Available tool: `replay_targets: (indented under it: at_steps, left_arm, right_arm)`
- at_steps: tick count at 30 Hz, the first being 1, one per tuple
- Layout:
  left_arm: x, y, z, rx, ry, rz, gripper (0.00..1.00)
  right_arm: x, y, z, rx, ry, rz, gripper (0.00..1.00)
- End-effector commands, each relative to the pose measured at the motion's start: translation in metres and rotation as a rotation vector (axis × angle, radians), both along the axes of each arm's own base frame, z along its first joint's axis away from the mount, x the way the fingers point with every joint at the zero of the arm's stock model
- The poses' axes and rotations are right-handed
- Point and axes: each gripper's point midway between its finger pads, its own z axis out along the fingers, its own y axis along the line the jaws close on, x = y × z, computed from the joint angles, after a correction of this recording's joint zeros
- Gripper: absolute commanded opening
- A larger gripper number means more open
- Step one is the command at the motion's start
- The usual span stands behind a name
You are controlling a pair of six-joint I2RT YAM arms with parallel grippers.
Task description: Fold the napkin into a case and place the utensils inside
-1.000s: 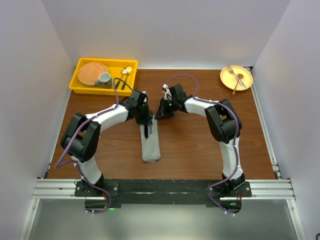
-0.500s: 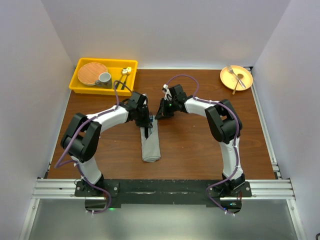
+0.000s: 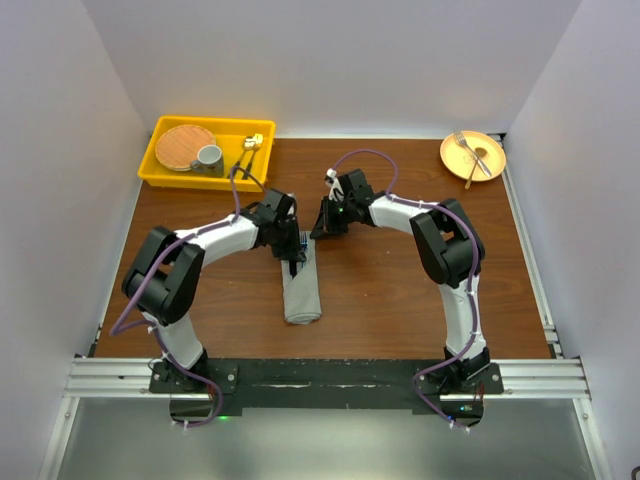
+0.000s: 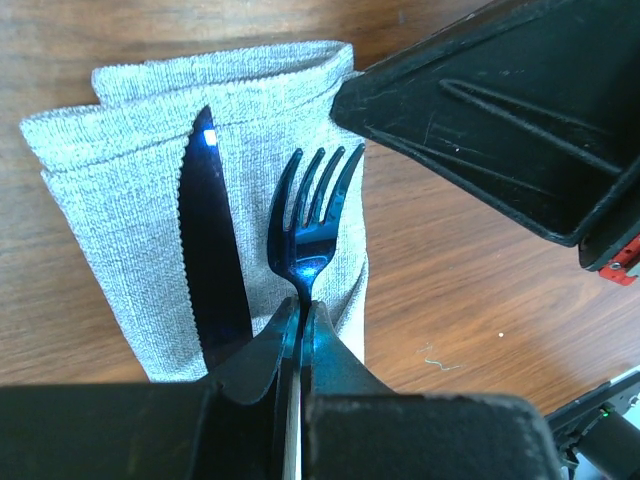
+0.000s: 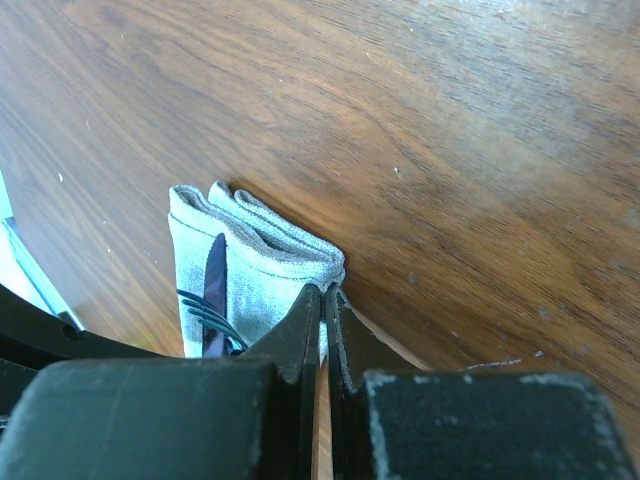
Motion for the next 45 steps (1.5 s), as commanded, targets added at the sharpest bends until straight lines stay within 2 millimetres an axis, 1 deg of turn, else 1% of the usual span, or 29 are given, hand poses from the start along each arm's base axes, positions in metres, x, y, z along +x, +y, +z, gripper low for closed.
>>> replay_targets:
  at_steps: [1, 6, 11, 12, 14, 16, 17, 18, 19, 22, 23, 24, 25, 26, 27, 28, 29, 30, 32, 33, 35, 36, 37, 38, 40, 41, 43, 44, 45]
  left_arm:
    - [-0.005, -0.008, 0.002, -0.032, 0.01, -0.004, 0.03]
    - [-0.003, -0.009, 0.007, -0.034, -0.007, -0.015, 0.22]
    - [0.016, -0.011, 0.028, -0.024, -0.09, -0.01, 0.31]
    - [0.025, -0.014, 0.041, -0.027, -0.134, -0.018, 0.34]
    - [0.037, -0.012, 0.054, -0.016, -0.186, -0.015, 0.36]
    - [0.051, -0.013, 0.078, -0.024, -0.272, -0.028, 0.38]
    - [0.057, -0.01, 0.085, -0.01, -0.309, -0.019, 0.42]
    - [0.063, -0.006, 0.101, -0.01, -0.363, -0.023, 0.48]
    - [0.069, -0.003, 0.11, -0.014, -0.4, -0.018, 0.49]
    - [0.078, 0.015, 0.134, -0.035, -0.489, -0.017, 0.59]
    - [0.075, 0.017, 0.145, -0.069, -0.508, -0.044, 0.6]
    - [0.08, 0.032, 0.145, -0.086, -0.517, -0.024, 0.6]
    - [0.075, 0.032, 0.15, -0.143, -0.513, -0.057, 0.6]
    - [0.071, 0.037, 0.154, -0.173, -0.528, -0.079, 0.6]
    - [0.076, 0.051, 0.158, -0.195, -0.544, -0.073, 0.6]
    - [0.07, 0.049, 0.167, -0.258, -0.553, -0.126, 0.61]
    - [0.062, 0.053, 0.169, -0.292, -0.562, -0.15, 0.61]
    - [0.066, 0.065, 0.177, -0.324, -0.603, -0.148, 0.62]
    - [0.048, 0.069, 0.182, -0.415, -0.605, -0.19, 0.62]
    - [0.052, 0.081, 0.188, -0.431, -0.638, -0.174, 0.62]
    - [0.038, 0.083, 0.185, -0.515, -0.602, -0.192, 0.62]
    - [0.038, 0.088, 0.188, -0.539, -0.62, -0.194, 0.62]
    - [0.031, 0.085, 0.188, -0.578, -0.602, -0.215, 0.62]
    - [0.022, 0.083, 0.177, -0.608, -0.555, -0.206, 0.62]
    - [0.015, 0.079, 0.17, -0.65, -0.532, -0.211, 0.59]
    - [0.005, 0.076, 0.154, -0.688, -0.456, -0.181, 0.54]
    - [-0.001, 0.073, 0.142, -0.704, -0.423, -0.169, 0.45]
    - [-0.006, 0.069, 0.128, -0.701, -0.386, -0.171, 0.35]
    - [-0.008, 0.066, 0.12, -0.694, -0.357, -0.17, 0.3]
  right_arm:
    - [0.012, -0.007, 0.012, -0.031, -0.074, -0.044, 0.0]
    - [0.011, -0.008, 0.012, -0.028, -0.072, -0.048, 0.0]
    - [0.011, -0.007, 0.013, -0.021, -0.075, -0.045, 0.0]
    - [0.01, -0.007, 0.013, -0.021, -0.072, -0.043, 0.0]
    - [0.01, -0.005, 0.015, -0.011, -0.074, -0.035, 0.0]
    - [0.011, -0.003, 0.019, 0.003, -0.076, -0.029, 0.0]
    - [0.011, 0.0, 0.024, 0.016, -0.083, -0.02, 0.0]
    - [0.012, 0.001, 0.029, 0.028, -0.089, -0.016, 0.0]
    - [0.012, 0.003, 0.033, 0.036, -0.096, -0.009, 0.0]
    - [0.013, 0.007, 0.051, 0.059, -0.121, 0.014, 0.14]
    - [0.014, 0.007, 0.06, 0.064, -0.139, 0.028, 0.22]
    - [0.013, 0.008, 0.067, 0.074, -0.151, 0.043, 0.26]
    - [0.014, 0.009, 0.084, 0.087, -0.183, 0.053, 0.3]
    - [0.013, 0.005, 0.091, 0.083, -0.207, 0.07, 0.39]
    - [0.009, 0.006, 0.099, 0.095, -0.222, 0.096, 0.43]
    - [0.005, 0.003, 0.117, 0.104, -0.253, 0.111, 0.47]
    - [0.001, 0.002, 0.125, 0.106, -0.284, 0.143, 0.52]
    - [-0.006, 0.002, 0.132, 0.121, -0.29, 0.173, 0.6]
    - [-0.028, 0.002, 0.15, 0.168, -0.304, 0.261, 0.66]
    - [-0.038, 0.003, 0.155, 0.188, -0.305, 0.296, 0.7]
    - [-0.068, 0.004, 0.158, 0.227, -0.286, 0.392, 0.8]
    - [-0.079, 0.005, 0.156, 0.232, -0.275, 0.423, 0.81]
    - [-0.098, 0.008, 0.148, 0.244, -0.239, 0.468, 0.82]
    - [-0.108, 0.01, 0.149, 0.254, -0.237, 0.487, 0.82]
    - [-0.13, 0.02, 0.14, 0.271, -0.217, 0.525, 0.83]
    - [-0.136, 0.023, 0.137, 0.273, -0.21, 0.533, 0.83]
    - [-0.149, 0.032, 0.129, 0.28, -0.199, 0.558, 0.82]
    - [-0.151, 0.034, 0.125, 0.281, -0.193, 0.561, 0.81]
    - [-0.153, 0.036, 0.117, 0.277, -0.174, 0.561, 0.8]
